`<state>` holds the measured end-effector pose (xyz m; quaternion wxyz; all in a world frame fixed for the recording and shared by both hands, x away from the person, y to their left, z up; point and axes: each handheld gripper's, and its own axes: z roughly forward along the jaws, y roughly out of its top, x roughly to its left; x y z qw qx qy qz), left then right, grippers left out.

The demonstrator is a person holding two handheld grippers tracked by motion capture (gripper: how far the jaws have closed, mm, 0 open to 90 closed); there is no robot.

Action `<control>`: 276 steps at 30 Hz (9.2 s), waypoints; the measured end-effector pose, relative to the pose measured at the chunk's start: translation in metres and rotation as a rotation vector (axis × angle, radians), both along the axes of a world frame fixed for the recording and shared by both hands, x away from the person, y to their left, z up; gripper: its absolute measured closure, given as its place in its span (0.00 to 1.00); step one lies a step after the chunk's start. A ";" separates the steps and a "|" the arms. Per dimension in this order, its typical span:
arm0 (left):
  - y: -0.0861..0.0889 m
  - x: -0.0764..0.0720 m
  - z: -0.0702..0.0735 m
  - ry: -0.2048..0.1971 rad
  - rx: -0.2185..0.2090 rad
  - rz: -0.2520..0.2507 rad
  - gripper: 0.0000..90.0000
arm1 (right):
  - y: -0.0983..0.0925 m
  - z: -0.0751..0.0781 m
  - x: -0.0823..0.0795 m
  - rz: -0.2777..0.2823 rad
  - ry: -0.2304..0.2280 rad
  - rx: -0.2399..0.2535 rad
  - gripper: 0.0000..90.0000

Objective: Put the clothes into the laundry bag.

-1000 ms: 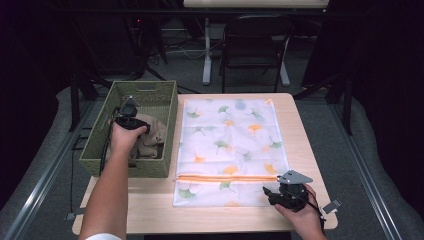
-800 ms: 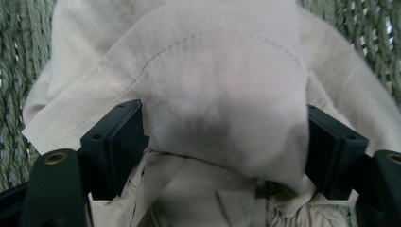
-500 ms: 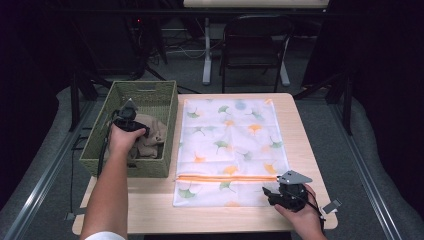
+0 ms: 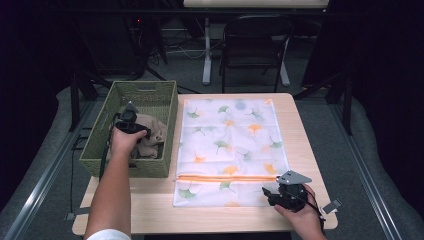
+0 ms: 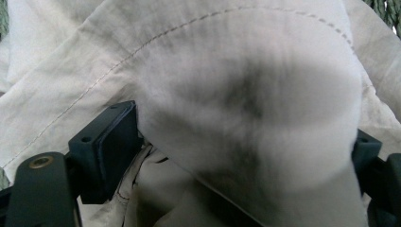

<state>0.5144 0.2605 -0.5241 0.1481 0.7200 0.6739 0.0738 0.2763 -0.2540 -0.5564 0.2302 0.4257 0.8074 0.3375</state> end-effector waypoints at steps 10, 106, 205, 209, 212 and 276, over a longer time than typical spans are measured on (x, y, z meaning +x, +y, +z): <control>-0.003 0.000 -0.006 0.015 0.024 -0.018 0.16 | 0.001 0.000 0.000 0.017 0.004 -0.007 0.36; 0.011 -0.011 0.027 -0.141 -0.019 0.028 0.73 | 0.001 -0.002 0.001 0.045 0.022 0.005 0.38; -0.003 -0.080 0.151 -0.356 -0.048 -0.103 0.72 | 0.010 0.001 -0.003 0.082 0.015 0.016 0.43; -0.006 -0.084 0.155 -0.360 -0.043 -0.118 0.72 | 0.014 0.009 -0.007 0.106 0.002 0.038 0.46; -0.009 -0.088 0.158 -0.365 -0.054 -0.136 0.72 | 0.018 0.015 -0.007 0.128 -0.010 0.019 0.46; -0.090 -0.141 0.172 -0.383 -0.118 -0.388 0.72 | 0.079 0.001 0.079 0.321 0.061 0.002 0.76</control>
